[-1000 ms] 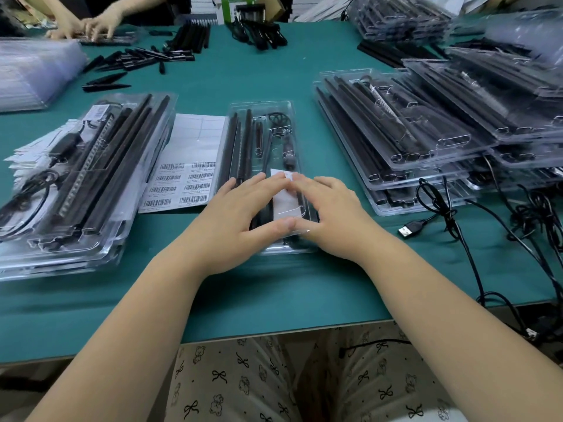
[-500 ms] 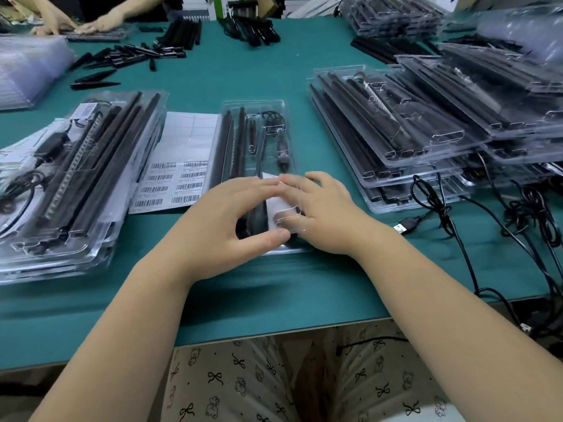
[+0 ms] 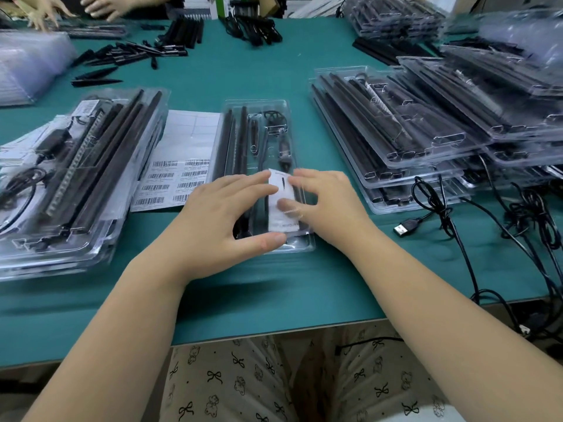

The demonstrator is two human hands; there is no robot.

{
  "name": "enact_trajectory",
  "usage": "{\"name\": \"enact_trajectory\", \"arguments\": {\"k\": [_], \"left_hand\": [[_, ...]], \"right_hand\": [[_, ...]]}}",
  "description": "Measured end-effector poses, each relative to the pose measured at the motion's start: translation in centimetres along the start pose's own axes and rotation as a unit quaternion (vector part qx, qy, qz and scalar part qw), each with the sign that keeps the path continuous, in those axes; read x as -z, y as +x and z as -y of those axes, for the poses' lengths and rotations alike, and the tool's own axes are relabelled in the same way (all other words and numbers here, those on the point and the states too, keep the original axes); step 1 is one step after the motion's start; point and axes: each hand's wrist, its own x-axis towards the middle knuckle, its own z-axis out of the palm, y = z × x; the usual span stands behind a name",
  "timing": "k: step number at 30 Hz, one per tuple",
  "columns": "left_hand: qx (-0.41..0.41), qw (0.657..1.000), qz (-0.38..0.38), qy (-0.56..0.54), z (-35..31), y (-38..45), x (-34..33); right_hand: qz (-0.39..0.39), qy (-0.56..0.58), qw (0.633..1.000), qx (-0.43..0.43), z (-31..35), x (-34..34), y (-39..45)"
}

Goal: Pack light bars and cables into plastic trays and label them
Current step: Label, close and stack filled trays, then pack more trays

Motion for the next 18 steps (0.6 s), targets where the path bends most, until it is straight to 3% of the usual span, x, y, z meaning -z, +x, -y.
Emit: {"name": "enact_trajectory", "arguments": {"k": [3, 9, 12, 18], "left_hand": [[0.018, 0.998, 0.030, 0.044, -0.2, 0.4, -0.1], [0.020, 0.996, 0.047, 0.077, -0.3, 0.5, -0.2], [0.023, 0.994, 0.050, 0.092, -0.3, 0.6, -0.5], [0.024, 0.992, 0.048, 0.116, -0.4, 0.6, -0.7]], "right_hand": [[-0.016, 0.029, 0.999, -0.029, 0.0, 0.2, -0.2], [-0.015, -0.019, 1.000, -0.020, 0.1, -0.1, -0.3], [-0.060, 0.046, 0.996, -0.046, -0.1, 0.5, -0.7], [-0.037, 0.043, 0.998, 0.009, -0.3, 1.5, -2.3]]}}
